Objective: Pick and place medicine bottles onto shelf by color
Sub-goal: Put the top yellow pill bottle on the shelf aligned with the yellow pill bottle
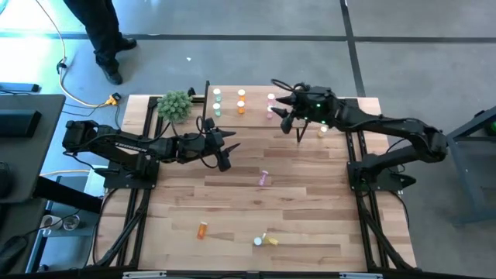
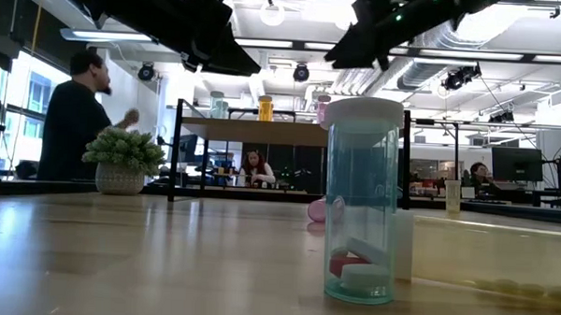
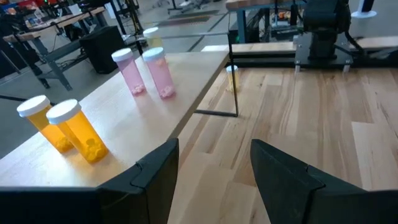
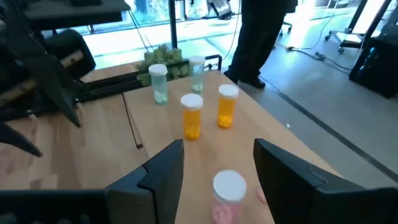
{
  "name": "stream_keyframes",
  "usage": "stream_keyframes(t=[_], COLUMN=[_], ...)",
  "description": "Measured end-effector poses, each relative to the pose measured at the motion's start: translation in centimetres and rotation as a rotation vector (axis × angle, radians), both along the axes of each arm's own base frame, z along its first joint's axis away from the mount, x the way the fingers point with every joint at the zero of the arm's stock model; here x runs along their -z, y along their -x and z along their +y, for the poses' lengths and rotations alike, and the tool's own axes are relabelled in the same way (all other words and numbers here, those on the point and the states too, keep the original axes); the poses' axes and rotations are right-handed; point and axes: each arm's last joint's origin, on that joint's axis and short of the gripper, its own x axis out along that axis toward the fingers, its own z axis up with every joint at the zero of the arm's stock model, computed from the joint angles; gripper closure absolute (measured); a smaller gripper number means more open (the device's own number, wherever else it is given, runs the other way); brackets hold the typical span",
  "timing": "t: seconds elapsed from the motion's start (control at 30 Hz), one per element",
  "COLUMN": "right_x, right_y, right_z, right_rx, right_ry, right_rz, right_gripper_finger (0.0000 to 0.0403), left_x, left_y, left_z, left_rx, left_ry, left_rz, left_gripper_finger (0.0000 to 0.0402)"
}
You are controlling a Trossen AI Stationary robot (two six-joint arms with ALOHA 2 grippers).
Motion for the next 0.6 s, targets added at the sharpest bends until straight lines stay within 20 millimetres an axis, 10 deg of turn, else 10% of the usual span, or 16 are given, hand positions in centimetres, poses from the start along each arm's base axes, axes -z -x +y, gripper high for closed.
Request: stream_keyframes(t=[0.6], right_x=[-3.1], right_y=[7.3], right_z=[2.4], right_rx=[0.250], right_ry=[0.030], right_rz=[0.100], right_gripper_finger=[0.0217], left_x=[-0.7], left_y=[4.5], left_z=[-0.6], left_rx=[-0.039], left_ry=[0.110], left_rz=[0.199], left_gripper_finger=[0.0211])
